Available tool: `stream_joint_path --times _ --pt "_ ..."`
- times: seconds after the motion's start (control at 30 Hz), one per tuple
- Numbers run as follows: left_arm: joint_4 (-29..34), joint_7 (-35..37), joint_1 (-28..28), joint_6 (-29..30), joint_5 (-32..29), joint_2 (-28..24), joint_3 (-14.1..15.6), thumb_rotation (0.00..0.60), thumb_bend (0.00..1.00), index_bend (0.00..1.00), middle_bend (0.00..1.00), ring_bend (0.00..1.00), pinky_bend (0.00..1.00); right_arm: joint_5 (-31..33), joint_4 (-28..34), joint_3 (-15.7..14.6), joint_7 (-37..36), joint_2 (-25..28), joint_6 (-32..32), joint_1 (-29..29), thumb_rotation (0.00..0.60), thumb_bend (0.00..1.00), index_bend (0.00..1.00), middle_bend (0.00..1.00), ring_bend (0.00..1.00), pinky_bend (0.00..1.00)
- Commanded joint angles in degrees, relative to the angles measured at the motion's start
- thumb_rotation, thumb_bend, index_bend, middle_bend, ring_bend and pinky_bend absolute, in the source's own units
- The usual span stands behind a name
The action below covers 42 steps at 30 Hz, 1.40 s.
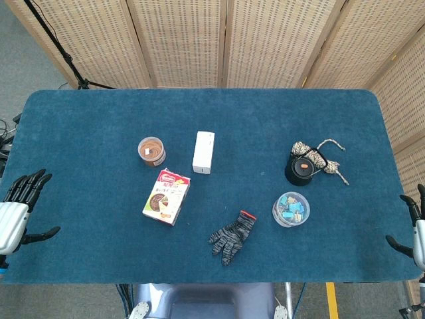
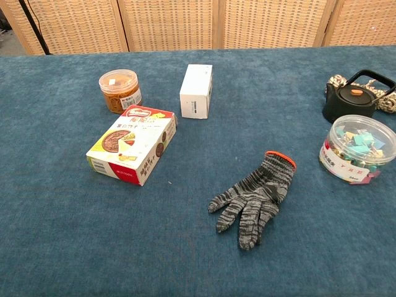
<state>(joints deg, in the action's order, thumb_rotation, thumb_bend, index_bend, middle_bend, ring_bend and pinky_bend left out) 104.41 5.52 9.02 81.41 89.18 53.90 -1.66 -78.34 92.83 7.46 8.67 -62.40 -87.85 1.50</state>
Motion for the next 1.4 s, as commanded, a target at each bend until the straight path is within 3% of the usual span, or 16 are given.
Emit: stream_joint_path --times 0.03,0.4,0.53,0.67,0.9,1.13,1.4 --pt "0.04 -0.51 0.2 -0.44 0.0 0.06 0.13 0.6 0.04 0.0 0.0 0.0 0.0 0.58 -0.34 0.28 0.46 -0.37 1.41 0.87 0.6 0.0 0.19 0.0 0.0 0.0" --pt "0.07 -0.74 0.25 -0.39 -0.13 0.15 0.13 0.6 0.04 0.0 0.0 0.0 0.0 0.13 1.01 1.21 1.88 -0.73 4.7 4.05 0.6 0.0 0.23 0.0 0.0 0.0" --pt "0.0 -0.62 0.43 -0.64 0.03 0.01 0.19 0.6 0.04 0.0 0.0 0.0 0.0 0.77 3.54 3.47 4.3 0.16 9.02 8.4 0.6 0.0 0.25 0.0 0.0 0.0" --pt "-0.03 -0.53 0.37 -0.46 -0.23 0.02 0.08 0.6 0.04 0.0 0.0 0.0 0.0 5.68 6.89 6.3 7.53 1.63 16.63 13.92 0.6 0.01 0.32 0.0 0.0 0.0" --pt "0.07 -0.66 0.56 -0.66 -0.57 0.11 -0.08 0.6 0.04 0.0 0.0 0.0 0.0 17.0 6.44 10.48 13.37 -0.06 27.1 23.59 0.6 0.24 0.4 0.0 0.0 0.0" --pt "0.04 -1.34 0.55 -0.65 -0.99 0.23 -0.18 0.6 0.04 0.0 0.0 0.0 0.0 28.24 0.15 10.98 16.46 -5.56 35.2 31.79 0.6 0.26 0.43 0.0 0.0 0.0" --pt "0.23 -2.27 0.63 -0.83 -1.47 0.33 -0.28 0.6 0.04 0.0 0.0 0.0 0.0 35.43 -5.47 10.13 20.53 -10.58 36.99 38.05 0.6 0.34 0.43 0.0 0.0 0.0"
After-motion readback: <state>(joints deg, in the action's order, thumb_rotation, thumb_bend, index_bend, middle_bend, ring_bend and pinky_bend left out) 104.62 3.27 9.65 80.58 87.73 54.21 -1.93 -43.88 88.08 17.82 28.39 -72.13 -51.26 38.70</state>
